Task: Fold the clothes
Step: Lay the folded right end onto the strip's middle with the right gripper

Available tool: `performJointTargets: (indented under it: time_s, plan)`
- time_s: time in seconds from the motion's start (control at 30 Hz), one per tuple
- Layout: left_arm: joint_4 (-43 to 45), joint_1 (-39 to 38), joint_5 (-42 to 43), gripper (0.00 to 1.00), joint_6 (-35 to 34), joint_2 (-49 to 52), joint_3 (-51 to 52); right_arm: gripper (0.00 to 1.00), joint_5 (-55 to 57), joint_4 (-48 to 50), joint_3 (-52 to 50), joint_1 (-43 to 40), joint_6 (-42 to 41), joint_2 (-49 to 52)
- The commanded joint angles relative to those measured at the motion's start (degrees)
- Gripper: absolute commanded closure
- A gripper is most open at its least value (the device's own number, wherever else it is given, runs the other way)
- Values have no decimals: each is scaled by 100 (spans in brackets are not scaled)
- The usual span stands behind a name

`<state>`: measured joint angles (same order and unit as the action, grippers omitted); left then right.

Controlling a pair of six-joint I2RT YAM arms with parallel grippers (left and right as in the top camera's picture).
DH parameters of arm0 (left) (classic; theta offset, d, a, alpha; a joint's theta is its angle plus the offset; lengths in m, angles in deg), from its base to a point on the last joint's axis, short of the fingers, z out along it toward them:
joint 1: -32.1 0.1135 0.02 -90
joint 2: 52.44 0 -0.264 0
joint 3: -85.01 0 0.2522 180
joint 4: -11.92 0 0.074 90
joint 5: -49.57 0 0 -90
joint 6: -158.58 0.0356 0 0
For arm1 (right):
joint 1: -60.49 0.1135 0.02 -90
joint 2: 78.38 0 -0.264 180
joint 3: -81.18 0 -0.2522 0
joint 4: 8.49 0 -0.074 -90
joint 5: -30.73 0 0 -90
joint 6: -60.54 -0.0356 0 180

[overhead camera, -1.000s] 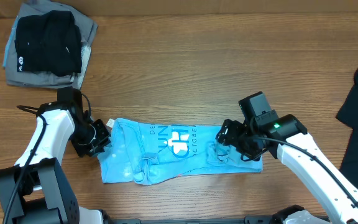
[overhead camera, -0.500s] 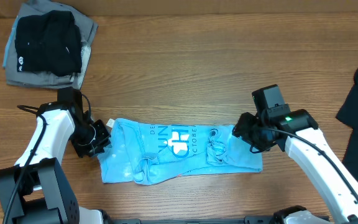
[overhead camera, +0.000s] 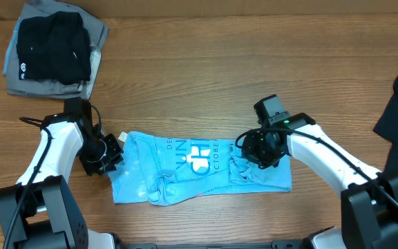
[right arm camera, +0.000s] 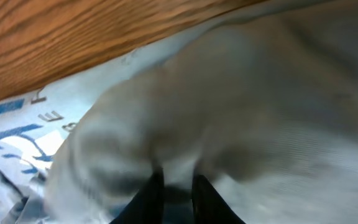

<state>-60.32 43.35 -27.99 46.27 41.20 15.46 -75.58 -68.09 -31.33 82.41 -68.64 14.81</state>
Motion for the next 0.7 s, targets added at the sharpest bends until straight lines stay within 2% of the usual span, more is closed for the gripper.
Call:
performJointTargets:
  time_s: [0.0,0.23,0.33,0.47,0.57,0.63,0.67]
  plan:
    - [2,-2,70,72,111,-76,-105,80,-238,107,98,225,-57,28]
    - [-2,-2,70,71,111,-76,-105,75,-315,247,98,754,-310,28]
    - [-13,-2,70,72,111,-76,-105,85,-216,96,162,813,-308,-57]
    - [-22,-2,68,72,177,-76,-105,86,337,-758,529,638,-282,-426]
    - [-17,-2,70,72,175,-76,-105,76,654,-1346,809,533,-125,-750]
    - [-15,-2,70,72,175,-76,-105,63,520,-1436,822,533,59,-903]
    - [-15,-2,70,72,175,-76,-105,62,463,-1469,817,542,101,-909]
